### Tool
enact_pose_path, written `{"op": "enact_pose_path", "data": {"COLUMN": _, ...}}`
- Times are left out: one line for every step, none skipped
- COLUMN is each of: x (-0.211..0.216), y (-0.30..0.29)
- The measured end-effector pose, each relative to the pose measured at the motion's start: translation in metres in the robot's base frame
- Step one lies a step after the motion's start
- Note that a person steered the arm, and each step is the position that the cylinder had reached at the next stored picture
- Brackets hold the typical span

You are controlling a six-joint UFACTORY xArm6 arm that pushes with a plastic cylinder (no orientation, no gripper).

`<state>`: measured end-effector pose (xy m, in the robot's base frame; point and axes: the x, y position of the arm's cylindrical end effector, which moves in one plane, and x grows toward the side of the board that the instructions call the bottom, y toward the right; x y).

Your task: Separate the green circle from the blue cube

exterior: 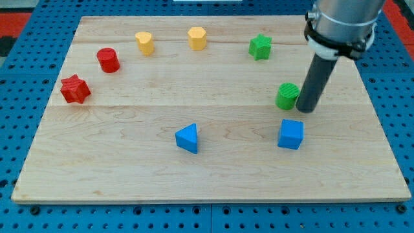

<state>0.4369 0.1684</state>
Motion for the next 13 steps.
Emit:
{"op": "enact_pose_path", "data": {"x": -0.02, "y": 0.002}}
{"op": "enact_pose_path", "data": {"x": 0.006, "y": -0.001}}
{"op": "enact_pose_path", "data": {"x": 0.006, "y": -0.042}}
{"op": "enact_pose_path", "data": {"x": 0.006, "y": -0.06}}
{"op": "enact_pose_path", "data": {"x": 0.006, "y": -0.058}}
{"op": "enact_pose_path", "data": {"x": 0.011, "y": -0.058}}
{"op": "enact_pose_path", "data": {"x": -0.012, "y": -0.067}}
{"op": "enact_pose_path", "data": {"x": -0.037, "y": -0.034}}
{"op": "enact_pose_path", "data": {"x": -0.037, "y": -0.039}}
{"op": "enact_pose_path", "data": {"x": 0.007, "y": -0.034}}
{"op": "enact_pose_path", "data": {"x": 0.021, "y": 0.027}}
{"op": "enact_pose_path", "data": {"x": 0.077, "y": 0.037}}
{"op": "enact_pose_path", "data": {"x": 0.132, "y": -0.026}}
